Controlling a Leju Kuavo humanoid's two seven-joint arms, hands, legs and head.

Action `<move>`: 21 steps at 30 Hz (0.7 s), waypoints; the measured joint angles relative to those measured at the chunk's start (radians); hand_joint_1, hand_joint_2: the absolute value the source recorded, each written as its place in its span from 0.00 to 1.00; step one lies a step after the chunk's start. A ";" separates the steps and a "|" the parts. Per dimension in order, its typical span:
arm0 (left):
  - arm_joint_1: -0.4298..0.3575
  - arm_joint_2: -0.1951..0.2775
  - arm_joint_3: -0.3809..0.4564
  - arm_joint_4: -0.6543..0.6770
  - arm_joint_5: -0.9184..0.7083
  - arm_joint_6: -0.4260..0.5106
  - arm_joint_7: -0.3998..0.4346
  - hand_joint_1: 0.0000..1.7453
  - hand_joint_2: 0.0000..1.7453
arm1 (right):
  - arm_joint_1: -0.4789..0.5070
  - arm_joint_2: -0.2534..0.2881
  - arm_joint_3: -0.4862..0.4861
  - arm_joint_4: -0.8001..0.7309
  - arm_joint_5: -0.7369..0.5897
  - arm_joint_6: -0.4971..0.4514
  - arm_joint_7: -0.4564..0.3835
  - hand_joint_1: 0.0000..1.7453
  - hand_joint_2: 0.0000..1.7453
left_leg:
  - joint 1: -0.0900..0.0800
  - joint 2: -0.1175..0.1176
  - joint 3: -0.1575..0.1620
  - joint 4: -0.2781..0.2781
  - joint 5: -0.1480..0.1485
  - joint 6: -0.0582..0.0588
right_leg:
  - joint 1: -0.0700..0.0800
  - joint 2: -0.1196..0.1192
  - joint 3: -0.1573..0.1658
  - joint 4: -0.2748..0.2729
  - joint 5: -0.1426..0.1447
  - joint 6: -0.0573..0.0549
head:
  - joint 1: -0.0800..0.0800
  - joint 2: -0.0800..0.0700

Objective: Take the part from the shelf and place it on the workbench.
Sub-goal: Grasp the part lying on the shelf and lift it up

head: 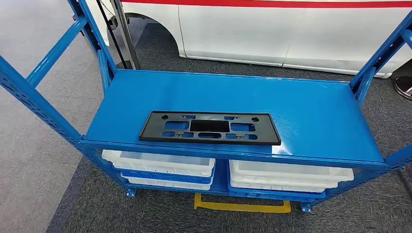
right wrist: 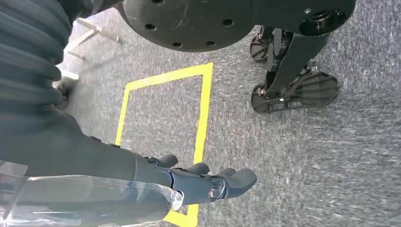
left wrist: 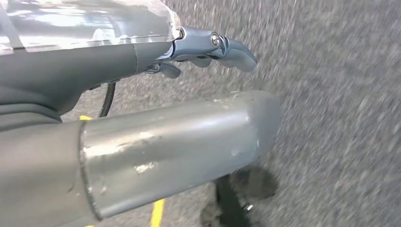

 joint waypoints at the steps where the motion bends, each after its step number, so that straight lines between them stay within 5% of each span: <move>1: -0.002 -0.001 0.012 0.001 -0.011 0.004 -0.005 0.00 0.00 | -0.001 0.001 0.000 0.002 -0.001 -0.004 0.002 0.01 1.00 | 0.000 0.000 0.000 0.000 0.000 0.000 | 0.000 0.000 0.000 0.000 0.000 0.000 | 0.000 0.000; 11: -0.058 -0.040 0.289 0.031 -0.194 0.062 -0.120 0.00 0.00 | -0.034 0.019 -0.016 0.048 -0.019 -0.072 0.012 0.01 1.00 | 0.000 0.000 0.000 0.000 0.000 0.000 | 0.000 0.000 0.000 0.000 0.001 0.001 | 0.000 0.000; 21: -0.096 -0.082 0.474 0.058 -0.324 0.082 -0.239 0.00 0.00 | -0.046 0.037 -0.083 -0.029 -0.024 -0.092 -0.189 0.01 1.00 | 0.000 0.000 0.000 0.000 0.001 0.001 | 0.000 0.000 0.000 0.000 0.001 0.001 | 0.000 0.000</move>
